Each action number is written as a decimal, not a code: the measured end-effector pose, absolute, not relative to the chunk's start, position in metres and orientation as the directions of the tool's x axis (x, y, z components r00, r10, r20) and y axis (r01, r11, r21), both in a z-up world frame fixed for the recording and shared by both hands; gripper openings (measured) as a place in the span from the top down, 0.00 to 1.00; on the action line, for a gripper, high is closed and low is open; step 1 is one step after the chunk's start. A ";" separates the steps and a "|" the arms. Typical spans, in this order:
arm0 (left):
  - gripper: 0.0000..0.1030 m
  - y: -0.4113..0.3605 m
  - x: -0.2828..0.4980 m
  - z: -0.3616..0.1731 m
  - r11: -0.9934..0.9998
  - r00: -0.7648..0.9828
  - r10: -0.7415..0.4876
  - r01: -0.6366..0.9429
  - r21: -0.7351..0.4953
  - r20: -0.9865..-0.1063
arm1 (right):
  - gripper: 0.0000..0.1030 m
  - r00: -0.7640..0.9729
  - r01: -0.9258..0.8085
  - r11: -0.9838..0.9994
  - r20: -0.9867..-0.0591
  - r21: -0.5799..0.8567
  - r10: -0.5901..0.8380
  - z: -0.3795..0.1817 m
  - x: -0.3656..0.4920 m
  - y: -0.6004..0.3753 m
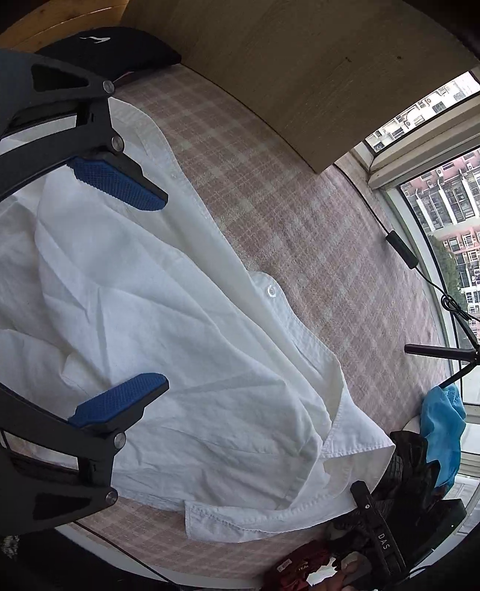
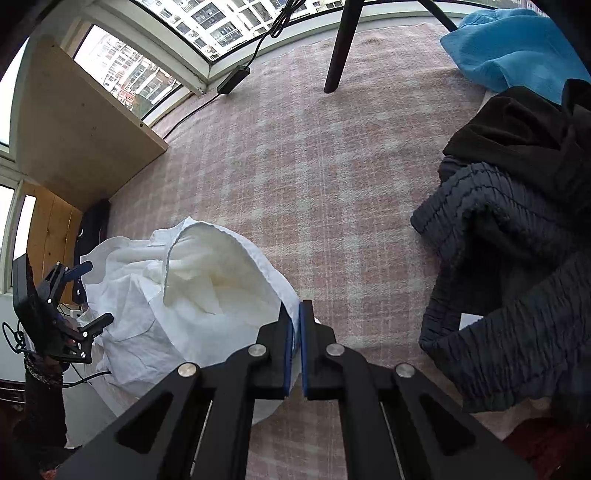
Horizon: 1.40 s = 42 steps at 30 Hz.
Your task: Fold clothes
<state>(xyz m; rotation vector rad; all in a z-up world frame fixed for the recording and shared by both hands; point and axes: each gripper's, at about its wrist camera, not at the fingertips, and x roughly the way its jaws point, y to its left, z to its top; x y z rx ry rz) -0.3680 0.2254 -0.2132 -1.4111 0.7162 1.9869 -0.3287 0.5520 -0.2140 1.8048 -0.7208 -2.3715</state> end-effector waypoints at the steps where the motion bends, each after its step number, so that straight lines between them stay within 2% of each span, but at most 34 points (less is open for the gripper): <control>1: 0.77 0.224 -0.367 -0.216 -0.687 -0.243 0.156 -0.723 0.072 -0.957 | 0.96 -0.313 -0.219 -0.886 -0.890 0.408 -0.333 -0.212 -0.330 0.553; 2: 0.96 0.220 -0.363 -0.216 -0.693 -0.225 0.161 -0.719 0.052 -0.961 | 0.96 -0.318 -0.222 -0.883 -0.887 0.413 -0.335 -0.211 -0.331 0.553; 3: 0.97 0.216 -0.359 -0.215 -0.698 -0.206 0.174 -0.715 0.027 -0.963 | 0.96 -0.322 -0.225 -0.880 -0.884 0.419 -0.338 -0.211 -0.332 0.554; 12: 0.97 0.193 -0.241 -0.188 -0.599 0.031 0.317 -0.769 -0.225 -0.948 | 0.96 -0.352 -0.257 -0.854 -0.867 0.453 -0.353 -0.207 -0.324 0.560; 13: 0.97 0.193 -0.230 -0.188 -0.588 0.041 0.305 -0.778 -0.222 -0.951 | 0.96 -0.349 -0.268 -0.850 -0.868 0.454 -0.354 -0.209 -0.322 0.561; 15: 0.97 0.196 -0.221 -0.185 -0.573 -0.013 0.254 -0.807 -0.139 -0.967 | 0.96 -0.345 -0.297 -0.835 -0.868 0.463 -0.358 -0.215 -0.322 0.565; 18: 0.86 0.201 -0.245 -0.173 -0.595 -0.128 0.243 -0.803 -0.043 -0.962 | 0.96 -0.319 -0.278 -0.868 -0.892 0.412 -0.321 -0.218 -0.324 0.559; 20: 0.57 0.211 -0.272 -0.164 -0.609 -0.210 0.248 -0.793 0.016 -0.946 | 0.89 -0.306 -0.233 -0.915 -0.918 0.329 -0.252 -0.213 -0.326 0.549; 21: 0.52 0.218 -0.283 -0.161 -0.601 -0.244 0.258 -0.798 0.042 -0.935 | 0.85 -0.304 -0.201 -0.941 -0.931 0.271 -0.203 -0.209 -0.328 0.542; 22: 0.48 0.226 -0.293 -0.160 -0.589 -0.279 0.261 -0.804 0.076 -0.924 | 0.75 -0.313 -0.157 -0.966 -0.938 0.206 -0.149 -0.205 -0.332 0.535; 23: 0.47 0.235 -0.305 -0.161 -0.580 -0.306 0.255 -0.807 0.108 -0.917 | 0.63 -0.327 -0.110 -0.984 -0.940 0.137 -0.094 -0.201 -0.336 0.527; 25: 0.47 0.254 -0.330 -0.168 -0.563 -0.319 0.244 -0.815 0.134 -0.916 | 0.52 -0.350 -0.028 -0.999 -0.937 0.026 -0.014 -0.197 -0.346 0.514; 26: 0.46 0.263 -0.342 -0.173 -0.556 -0.304 0.246 -0.822 0.123 -0.920 | 0.50 -0.354 0.004 -1.000 -0.935 -0.004 0.002 -0.198 -0.353 0.509; 29: 0.45 0.286 -0.369 -0.190 -0.531 -0.221 0.264 -0.846 0.050 -0.939 | 0.50 -0.346 0.057 -0.998 -0.938 -0.011 -0.009 -0.205 -0.375 0.500; 32: 0.43 0.311 -0.379 -0.206 -0.470 -0.123 0.286 -0.882 -0.027 -0.950 | 0.50 -0.300 0.027 -0.992 -0.945 0.125 -0.128 -0.218 -0.396 0.503; 33: 0.43 0.319 -0.378 -0.211 -0.442 -0.103 0.288 -0.896 -0.037 -0.952 | 0.51 -0.287 0.013 -0.986 -0.944 0.164 -0.160 -0.222 -0.400 0.505; 35: 0.42 0.334 -0.376 -0.218 -0.394 -0.076 0.289 -0.918 -0.046 -0.954 | 0.62 -0.262 -0.016 -0.975 -0.942 0.220 -0.208 -0.229 -0.404 0.510; 36: 0.42 0.340 -0.375 -0.220 -0.374 -0.065 0.289 -0.926 -0.050 -0.955 | 0.64 -0.248 -0.028 -0.970 -0.942 0.240 -0.226 -0.231 -0.404 0.512; 42: 0.43 0.361 -0.384 -0.226 -0.315 -0.007 0.292 -0.945 -0.089 -0.956 | 0.64 -0.232 -0.074 -0.962 -0.943 0.262 -0.239 -0.235 -0.393 0.526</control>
